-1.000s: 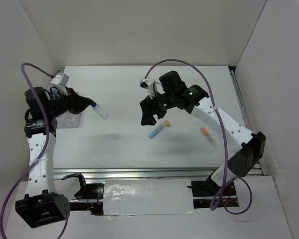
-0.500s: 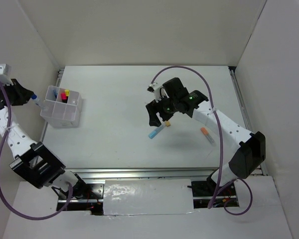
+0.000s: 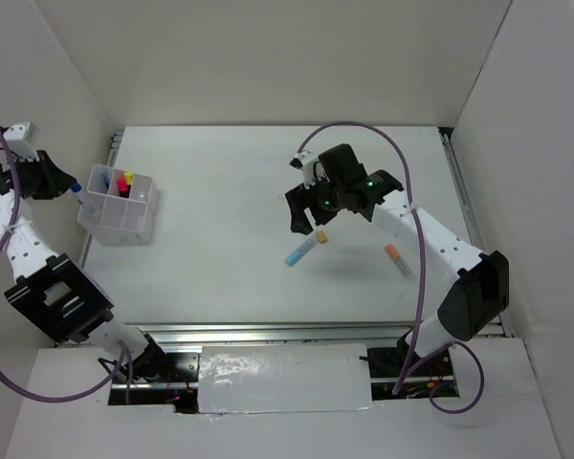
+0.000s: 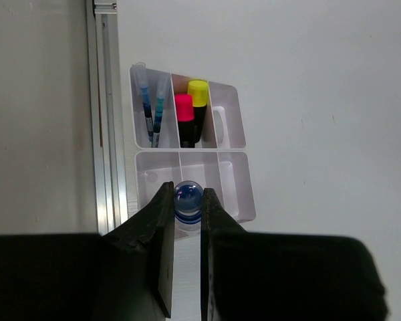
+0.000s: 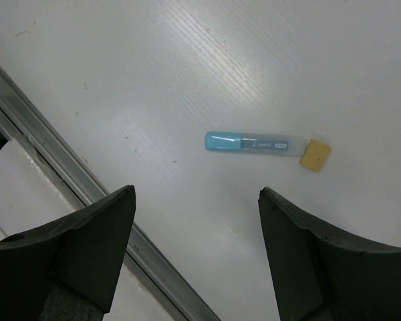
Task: Sort the stationery into containers
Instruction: Place the stationery into the container
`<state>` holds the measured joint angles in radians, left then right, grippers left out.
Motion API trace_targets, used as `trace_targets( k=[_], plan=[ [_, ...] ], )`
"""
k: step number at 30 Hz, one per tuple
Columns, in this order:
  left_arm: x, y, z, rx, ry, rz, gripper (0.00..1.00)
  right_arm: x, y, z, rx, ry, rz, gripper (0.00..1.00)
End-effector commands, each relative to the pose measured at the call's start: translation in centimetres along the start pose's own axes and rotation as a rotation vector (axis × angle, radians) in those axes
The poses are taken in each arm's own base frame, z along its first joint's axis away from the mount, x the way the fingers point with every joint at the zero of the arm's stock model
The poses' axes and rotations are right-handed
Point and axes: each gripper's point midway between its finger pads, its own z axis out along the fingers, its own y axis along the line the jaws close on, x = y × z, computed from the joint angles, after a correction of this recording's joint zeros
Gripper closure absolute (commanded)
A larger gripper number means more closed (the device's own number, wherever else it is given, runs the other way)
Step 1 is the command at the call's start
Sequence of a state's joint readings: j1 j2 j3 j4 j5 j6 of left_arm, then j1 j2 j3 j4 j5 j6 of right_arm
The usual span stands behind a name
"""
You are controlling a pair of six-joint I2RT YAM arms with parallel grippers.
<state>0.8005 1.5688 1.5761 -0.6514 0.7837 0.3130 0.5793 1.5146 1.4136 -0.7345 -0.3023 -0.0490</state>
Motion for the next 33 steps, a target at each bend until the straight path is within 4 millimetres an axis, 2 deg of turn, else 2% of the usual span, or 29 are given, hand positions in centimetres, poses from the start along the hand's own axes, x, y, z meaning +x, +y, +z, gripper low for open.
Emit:
trace_targets(
  k=[1, 7, 12, 16, 18, 21, 26, 31, 33],
  plan=[
    [-1.0, 0.5, 0.8, 0.004, -0.024, 0.071, 1.0, -1.6, -0.5, -0.1, 0.018, -0.066, -0.008, 0.19],
    [-0.4, 1.6, 2.1, -0.023, -0.004, 0.096, 1.0, -1.6, -0.7, -0.1, 0.014, -0.082, 0.008, 0.19],
    [-0.8, 2.5, 2.6, -0.091, -0.037, 0.137, 1.0, -1.4, -1.1, 0.1, 0.014, -0.07, 0.014, 0.19],
    [-0.8, 2.1, 2.7, -0.1, -0.046, 0.172, 1.0, -1.4, -1.5, 0.1, 0.017, -0.071, 0.016, 0.2],
    [-0.3, 1.9, 2.9, -0.097, -0.042, 0.18, 0.88, -1.2, -1.7, 0.2, 0.019, -0.066, 0.014, 0.2],
    [-0.1, 1.4, 3.1, -0.081, -0.049, 0.186, 0.77, -0.5, -2.1, 0.7, 0.021, -0.043, 0.026, 0.2],
    [0.6, 1.2, 3.4, -0.067, -0.047, 0.156, 0.64, 0.0, -2.7, 1.1, 0.014, -0.027, 0.045, 0.21],
    [0.5, 0.7, 3.3, -0.061, -0.049, 0.131, 0.45, 0.8, -3.5, 1.4, 0.017, -0.001, 0.071, 0.22],
    [-0.2, 0.4, 2.9, -0.059, -0.065, 0.136, 0.41, 1.0, -3.9, 1.7, 0.022, 0.006, 0.078, 0.22]
  ],
)
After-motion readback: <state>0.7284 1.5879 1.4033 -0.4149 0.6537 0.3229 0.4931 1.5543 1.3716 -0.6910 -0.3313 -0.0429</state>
